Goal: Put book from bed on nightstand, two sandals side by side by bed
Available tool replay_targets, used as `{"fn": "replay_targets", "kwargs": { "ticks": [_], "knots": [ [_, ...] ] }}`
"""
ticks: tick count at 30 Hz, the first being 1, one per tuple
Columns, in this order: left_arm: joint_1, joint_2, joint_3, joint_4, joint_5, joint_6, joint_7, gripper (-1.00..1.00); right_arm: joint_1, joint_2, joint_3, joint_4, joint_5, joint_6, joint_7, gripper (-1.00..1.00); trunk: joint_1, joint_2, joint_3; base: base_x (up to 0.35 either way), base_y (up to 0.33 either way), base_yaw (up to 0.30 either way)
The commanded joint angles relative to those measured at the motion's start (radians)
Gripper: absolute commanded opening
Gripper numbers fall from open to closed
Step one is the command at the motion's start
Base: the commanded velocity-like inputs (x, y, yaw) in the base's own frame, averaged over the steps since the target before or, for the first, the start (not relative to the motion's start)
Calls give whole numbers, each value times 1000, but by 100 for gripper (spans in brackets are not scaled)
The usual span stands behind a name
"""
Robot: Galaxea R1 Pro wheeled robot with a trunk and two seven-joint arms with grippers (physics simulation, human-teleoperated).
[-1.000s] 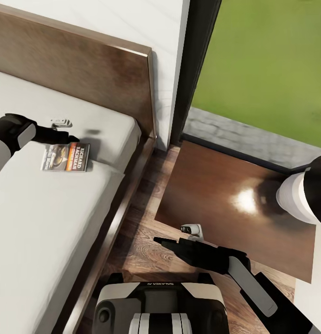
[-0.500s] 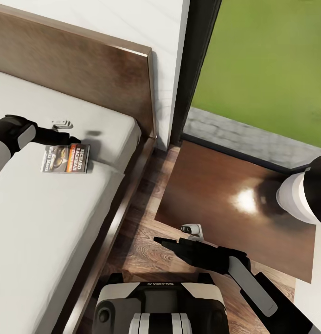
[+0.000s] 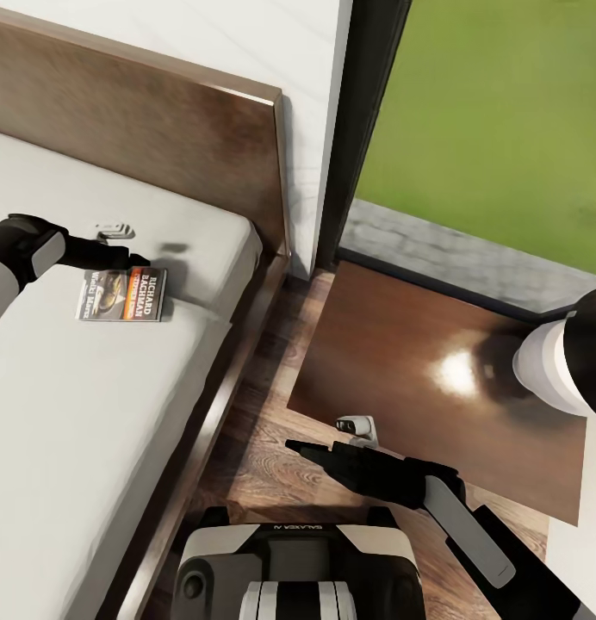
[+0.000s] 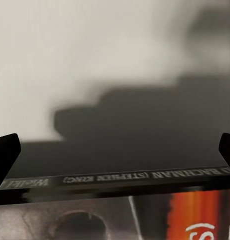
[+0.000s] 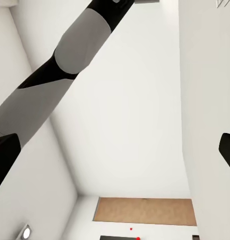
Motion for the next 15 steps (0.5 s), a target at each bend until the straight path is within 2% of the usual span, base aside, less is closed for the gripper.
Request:
{"fn": "replay_targets", "kwargs": {
  "ticks": [1,15],
  "knots": [
    [2,1,-11,3,11,18,-1,100,-1,-1,2,0,-9,7,-1,100,0,0,-1,-5,0,0],
    [2,6,-11,4,11,16,-1,100,-1,-1,2,0,-10,7,-2,100,0,0,-1,-75,0,0]
  ]
}}
